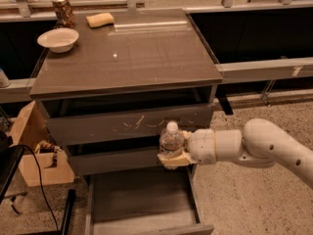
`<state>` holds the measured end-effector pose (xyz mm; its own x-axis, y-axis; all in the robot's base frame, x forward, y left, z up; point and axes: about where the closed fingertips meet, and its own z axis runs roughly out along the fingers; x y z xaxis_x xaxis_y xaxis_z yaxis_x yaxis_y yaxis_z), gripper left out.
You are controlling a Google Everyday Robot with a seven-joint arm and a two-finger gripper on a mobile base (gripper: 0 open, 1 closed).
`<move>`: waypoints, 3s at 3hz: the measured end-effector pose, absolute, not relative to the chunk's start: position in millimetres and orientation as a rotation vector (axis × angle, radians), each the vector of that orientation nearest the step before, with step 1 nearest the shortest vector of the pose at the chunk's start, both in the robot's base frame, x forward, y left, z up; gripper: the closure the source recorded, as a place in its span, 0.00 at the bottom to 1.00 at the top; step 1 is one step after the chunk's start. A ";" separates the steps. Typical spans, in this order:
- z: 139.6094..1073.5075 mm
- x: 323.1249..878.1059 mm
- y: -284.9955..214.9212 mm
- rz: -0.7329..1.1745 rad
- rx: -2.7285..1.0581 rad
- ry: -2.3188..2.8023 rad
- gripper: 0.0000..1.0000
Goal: Place water bottle into bottom drawer
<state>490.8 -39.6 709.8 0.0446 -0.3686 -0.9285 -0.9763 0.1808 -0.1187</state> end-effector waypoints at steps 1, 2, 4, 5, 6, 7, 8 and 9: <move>676.4 497.6 -38.0 0.862 -1.320 1.463 1.00; 636.6 493.6 -23.9 0.938 -1.309 1.449 1.00; 610.4 493.8 -20.8 0.944 -1.316 1.435 1.00; 575.2 494.0 -16.0 0.965 -1.329 1.429 1.00; 525.0 491.0 -8.5 0.991 -1.337 1.409 1.00; 494.2 489.7 -1.6 1.010 -1.333 1.394 1.00; 420.5 493.7 6.2 1.033 -1.290 1.404 1.00; 411.3 498.4 9.1 1.032 -1.295 1.398 1.00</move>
Offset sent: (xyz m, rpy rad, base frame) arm -0.0002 0.0251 -0.1131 0.1308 0.0885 0.0788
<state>498.4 9.1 411.3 -0.0040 -0.2076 -0.9782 -0.9960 0.0882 -0.0147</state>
